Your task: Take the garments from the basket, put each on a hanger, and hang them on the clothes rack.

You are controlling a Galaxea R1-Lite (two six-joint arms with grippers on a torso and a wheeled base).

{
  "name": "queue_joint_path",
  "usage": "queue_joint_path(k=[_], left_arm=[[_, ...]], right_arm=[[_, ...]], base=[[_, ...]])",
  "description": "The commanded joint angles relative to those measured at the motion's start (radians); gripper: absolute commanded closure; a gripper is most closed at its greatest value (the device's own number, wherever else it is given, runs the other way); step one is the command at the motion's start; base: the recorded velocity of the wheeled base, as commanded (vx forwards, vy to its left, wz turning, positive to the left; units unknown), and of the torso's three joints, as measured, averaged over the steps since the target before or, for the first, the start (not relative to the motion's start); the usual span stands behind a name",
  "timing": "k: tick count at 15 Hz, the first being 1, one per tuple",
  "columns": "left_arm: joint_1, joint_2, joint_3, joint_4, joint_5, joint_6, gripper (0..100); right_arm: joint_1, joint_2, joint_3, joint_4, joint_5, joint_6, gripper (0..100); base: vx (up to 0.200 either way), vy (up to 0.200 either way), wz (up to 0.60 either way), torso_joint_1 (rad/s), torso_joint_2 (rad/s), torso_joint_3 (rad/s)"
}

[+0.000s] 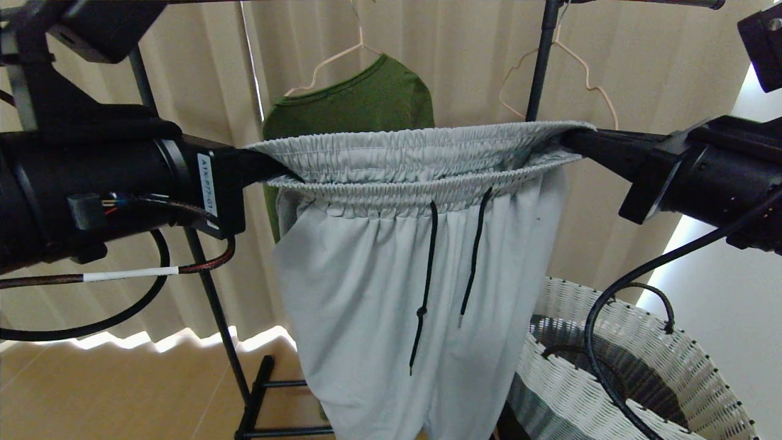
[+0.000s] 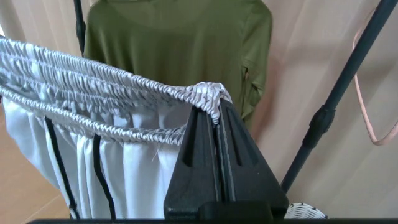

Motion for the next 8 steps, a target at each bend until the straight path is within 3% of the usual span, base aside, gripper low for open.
queue_joint_path(k=[1,8], left_arm=[[0.001,-0.004,-0.001,-0.001,0.0,0.0,100],[0.062,0.125,-0.001,-0.167,0.017,0.013,100]], right_arm=[[0.0,0.002,0.0,0.0,0.0,-0.001,100],[0.0,-0.042,0.001,0.012,-0.004,-0.01,100]], base=[[0.0,0.0,0.0,0.0,0.0,0.0],[0.0,0.0,0.0,0.0,0.0,0.0]])
